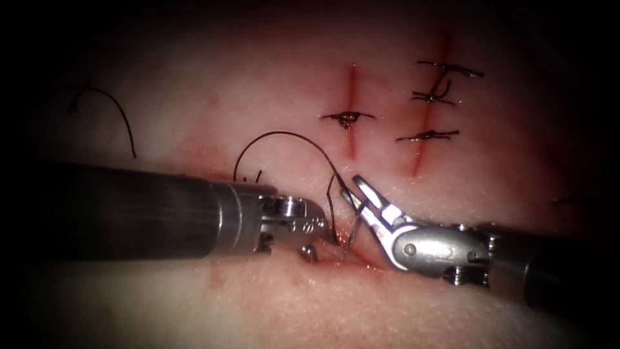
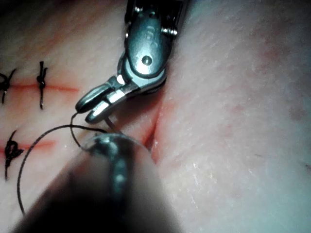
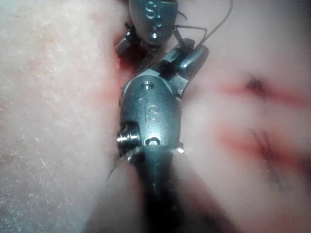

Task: Wound Closure
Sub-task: With the right needle driver throw the needle through the bottom of the wound.

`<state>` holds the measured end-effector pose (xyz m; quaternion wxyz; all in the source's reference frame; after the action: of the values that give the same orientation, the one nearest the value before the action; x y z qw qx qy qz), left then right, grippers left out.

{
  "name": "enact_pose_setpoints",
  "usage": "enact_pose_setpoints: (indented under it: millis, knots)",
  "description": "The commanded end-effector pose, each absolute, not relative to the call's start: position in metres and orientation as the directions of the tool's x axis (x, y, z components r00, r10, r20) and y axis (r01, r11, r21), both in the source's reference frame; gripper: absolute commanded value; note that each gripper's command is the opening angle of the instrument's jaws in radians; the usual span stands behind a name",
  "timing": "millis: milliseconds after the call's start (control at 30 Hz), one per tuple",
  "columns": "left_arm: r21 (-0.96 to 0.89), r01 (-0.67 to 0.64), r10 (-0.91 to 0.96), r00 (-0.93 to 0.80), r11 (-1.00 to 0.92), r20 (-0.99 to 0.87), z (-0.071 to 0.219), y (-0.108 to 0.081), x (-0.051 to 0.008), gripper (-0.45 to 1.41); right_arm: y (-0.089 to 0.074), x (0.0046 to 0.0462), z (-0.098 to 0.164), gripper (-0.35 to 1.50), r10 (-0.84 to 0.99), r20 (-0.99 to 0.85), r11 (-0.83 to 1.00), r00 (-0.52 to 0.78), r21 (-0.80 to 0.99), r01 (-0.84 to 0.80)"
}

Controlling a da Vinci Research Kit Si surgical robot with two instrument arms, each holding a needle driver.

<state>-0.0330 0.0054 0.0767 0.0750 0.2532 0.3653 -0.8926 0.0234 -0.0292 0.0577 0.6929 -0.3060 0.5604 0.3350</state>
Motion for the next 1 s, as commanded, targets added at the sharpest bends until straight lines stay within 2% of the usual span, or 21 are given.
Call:
enact_pose_setpoints:
  millis: [33, 500, 767, 1000]
  knots:
    - [-0.615, 0.319, 0.051, -0.861, -0.721, -0.506, 0.077, 0.005, -0.0335, 0.39, -0.030, 0.0245, 0.058, -0.35, 0.119, -0.982, 0.592, 0.145, -0.047, -0.805]
    - [-0.570, 0.283, 0.088, -0.839, -0.771, -0.536, 0.076, 0.007, -0.0329, 0.26, -0.031, 0.0244, 0.058, -0.35, 0.177, -0.974, 0.607, 0.144, -0.007, -0.795]
    - [-0.445, 0.083, 0.234, -0.757, -0.892, -0.610, 0.069, 0.010, -0.0305, 0.26, -0.030, 0.0233, 0.059, -0.35, 0.364, -0.931, 0.537, 0.026, 0.187, -0.822]
    - [-0.383, 0.001, 0.265, -0.719, -0.924, -0.642, 0.064, 0.008, -0.0297, 0.05, -0.029, 0.0223, 0.060, -0.35, 0.405, -0.914, 0.507, 0.012, 0.214, -0.835]
